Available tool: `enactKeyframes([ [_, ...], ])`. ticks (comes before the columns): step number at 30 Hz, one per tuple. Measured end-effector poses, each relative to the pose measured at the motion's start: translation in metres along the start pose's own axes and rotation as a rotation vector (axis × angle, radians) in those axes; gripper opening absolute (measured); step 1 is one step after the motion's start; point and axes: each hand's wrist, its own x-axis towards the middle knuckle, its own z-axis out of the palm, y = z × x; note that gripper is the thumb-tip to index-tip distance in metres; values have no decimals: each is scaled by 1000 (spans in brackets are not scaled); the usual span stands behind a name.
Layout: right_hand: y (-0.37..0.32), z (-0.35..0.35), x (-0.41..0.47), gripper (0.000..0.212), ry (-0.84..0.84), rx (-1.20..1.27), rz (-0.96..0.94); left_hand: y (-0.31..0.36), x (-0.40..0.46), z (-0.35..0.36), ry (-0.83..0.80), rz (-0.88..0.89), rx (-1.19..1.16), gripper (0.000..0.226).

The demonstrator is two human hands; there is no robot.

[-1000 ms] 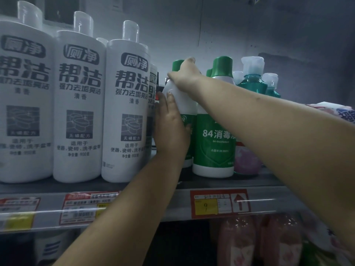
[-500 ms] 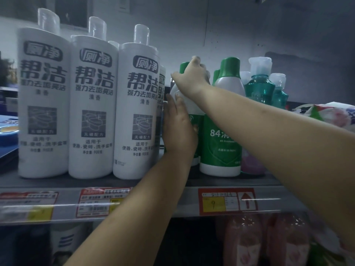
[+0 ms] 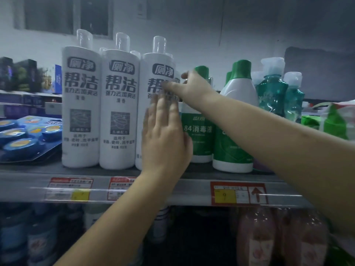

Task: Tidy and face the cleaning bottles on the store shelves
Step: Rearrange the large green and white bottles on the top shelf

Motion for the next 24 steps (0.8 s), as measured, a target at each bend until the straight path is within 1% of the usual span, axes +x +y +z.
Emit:
enactKeyframes([
  [1, -2, 4, -3, 20, -46, 53, 22, -6, -3, -4, -16, -50, 7, 76],
  [3, -3, 15, -4, 21, -98, 171, 63, -17, -8, -7, -42, -143, 0, 79],
  [6, -4, 33, -3, 21, -103, 296, 140, -30, -13, -7, -109, -238, -38, 80],
  [9, -3, 46, -3, 20, -57, 454, 214, -36, -15, -4, -143, -247, -43, 78],
  [11, -3, 53, -4, 20, -15, 507, 245, -36, -15, -3, -160, -245, -33, 79],
  [15, -1, 60, -3, 25, 42, 544, 265, -33, -14, -5, -185, -248, -60, 91],
  [18, 1, 63, -3, 45, 57, 502, 281, -35, -13, -4, -173, -218, -53, 97],
  [19, 2, 63, -3, 49, 62, 495, 291, -36, -13, -3, -176, -218, -50, 98],
  [20, 3, 63, -4, 49, 60, 489, 300, -37, -13, -3, -184, -221, -52, 98],
  [23, 3, 62, -4, 36, 31, 479, 282, -38, -11, -1, -206, -232, -74, 101],
  [24, 4, 61, -4, 35, 26, 474, 278, -38, -11, -1, -214, -237, -85, 102],
])
